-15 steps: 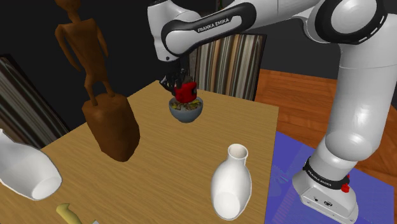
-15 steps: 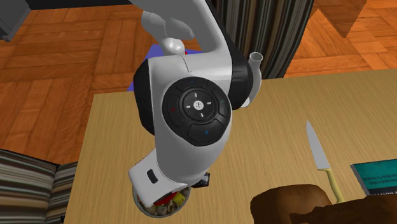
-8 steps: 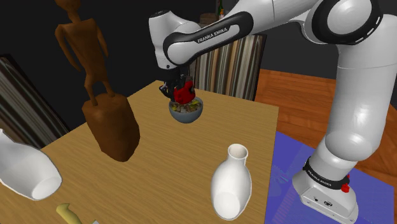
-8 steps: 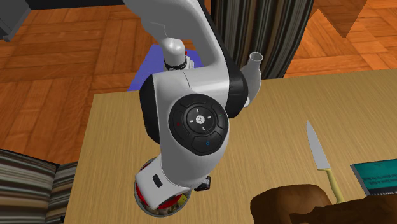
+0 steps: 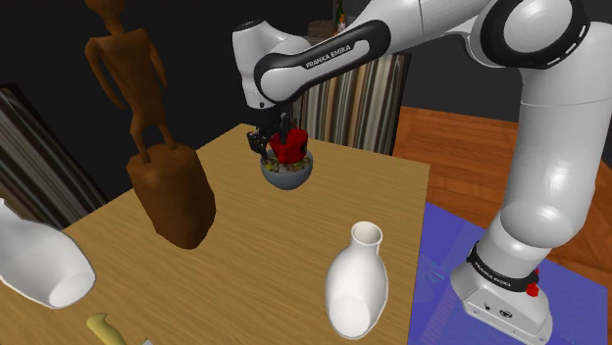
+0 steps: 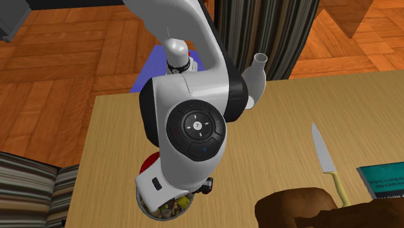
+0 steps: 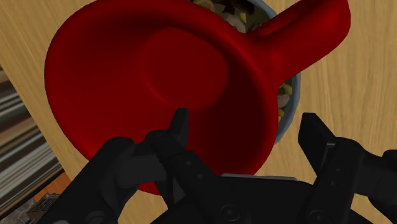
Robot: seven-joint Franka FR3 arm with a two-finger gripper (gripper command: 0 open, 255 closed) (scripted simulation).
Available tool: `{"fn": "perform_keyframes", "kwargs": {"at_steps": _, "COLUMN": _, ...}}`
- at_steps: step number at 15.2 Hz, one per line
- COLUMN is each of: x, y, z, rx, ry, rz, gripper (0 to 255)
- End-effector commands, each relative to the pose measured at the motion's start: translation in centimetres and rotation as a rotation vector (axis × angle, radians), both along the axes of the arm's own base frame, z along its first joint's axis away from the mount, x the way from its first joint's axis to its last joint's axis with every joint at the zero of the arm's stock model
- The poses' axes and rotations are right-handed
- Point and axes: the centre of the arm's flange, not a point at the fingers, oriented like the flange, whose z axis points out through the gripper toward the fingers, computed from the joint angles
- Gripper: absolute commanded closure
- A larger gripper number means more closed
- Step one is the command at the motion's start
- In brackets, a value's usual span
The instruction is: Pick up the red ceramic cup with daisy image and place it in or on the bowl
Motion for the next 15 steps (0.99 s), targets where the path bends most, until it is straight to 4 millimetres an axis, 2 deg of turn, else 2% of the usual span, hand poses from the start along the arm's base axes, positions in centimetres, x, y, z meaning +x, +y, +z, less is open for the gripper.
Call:
{"fn": "perform_keyframes", "kwargs": {"at_steps": 1, "x": 0.0, "y": -0.2, "z": -0.3, "rx": -0.002, "ry": 0.005, "rz": -0.002, "gripper": 0}}
{"fn": "perform_keyframes", "kwargs": {"at_steps": 4, "x": 0.2, "y": 0.2, "z": -0.4, "rx": -0.002, "ry": 0.005, "rz": -0.002, "gripper": 0}}
{"fn": "perform_keyframes", "kwargs": {"at_steps": 8, "x": -0.1, "y": 0.9, "z": 4.6, "rx": -0.002, "ry": 0.005, "rz": -0.002, "gripper": 0}}
{"fn": "perform_keyframes", "kwargs": {"at_steps": 15, "x": -0.1, "y": 0.9, "z": 4.6, "rx": -0.002, "ry": 0.005, "rz": -0.002, "gripper": 0}}
